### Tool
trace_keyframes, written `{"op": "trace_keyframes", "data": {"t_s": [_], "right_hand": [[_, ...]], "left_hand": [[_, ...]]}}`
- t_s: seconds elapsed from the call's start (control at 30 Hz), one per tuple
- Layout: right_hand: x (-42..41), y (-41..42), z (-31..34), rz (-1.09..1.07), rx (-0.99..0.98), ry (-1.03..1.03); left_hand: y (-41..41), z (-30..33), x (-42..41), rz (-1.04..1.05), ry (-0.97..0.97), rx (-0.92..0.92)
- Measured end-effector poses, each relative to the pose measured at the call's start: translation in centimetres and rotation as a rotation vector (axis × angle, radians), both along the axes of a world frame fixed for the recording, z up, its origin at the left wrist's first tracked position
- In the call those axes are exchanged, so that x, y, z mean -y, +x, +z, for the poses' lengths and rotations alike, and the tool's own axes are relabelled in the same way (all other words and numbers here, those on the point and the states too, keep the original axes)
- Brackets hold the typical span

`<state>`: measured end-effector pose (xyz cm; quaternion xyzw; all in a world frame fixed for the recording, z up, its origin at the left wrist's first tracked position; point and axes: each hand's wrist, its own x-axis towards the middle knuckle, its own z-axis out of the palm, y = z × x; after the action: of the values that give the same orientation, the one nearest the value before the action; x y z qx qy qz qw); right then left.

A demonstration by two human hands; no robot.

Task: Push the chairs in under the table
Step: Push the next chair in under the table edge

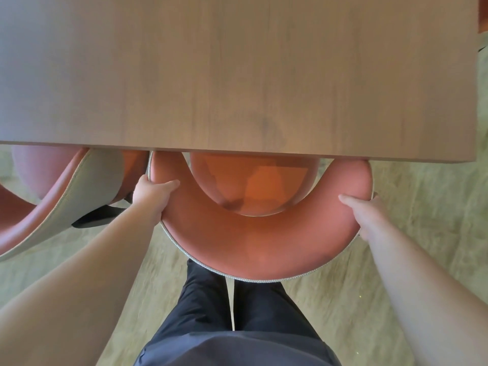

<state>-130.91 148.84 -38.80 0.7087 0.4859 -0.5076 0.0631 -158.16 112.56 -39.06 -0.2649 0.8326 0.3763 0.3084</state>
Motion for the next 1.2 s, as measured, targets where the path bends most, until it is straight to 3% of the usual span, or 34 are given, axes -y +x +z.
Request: {"op": "trace_keyframes", "data": {"t_s": [0.5, 1.2], "right_hand": [[2.3, 0.1, -0.3, 0.130, -0.009, 0.200], [5.2, -2.7, -0.5, 0.152, 0.008, 0.213]], "left_hand": [[-0.5, -0.7, 3.1, -0.102, 0.025, -0.094], [-3.3, -0.2, 5.6, -0.079, 0.007, -0.107]]}}
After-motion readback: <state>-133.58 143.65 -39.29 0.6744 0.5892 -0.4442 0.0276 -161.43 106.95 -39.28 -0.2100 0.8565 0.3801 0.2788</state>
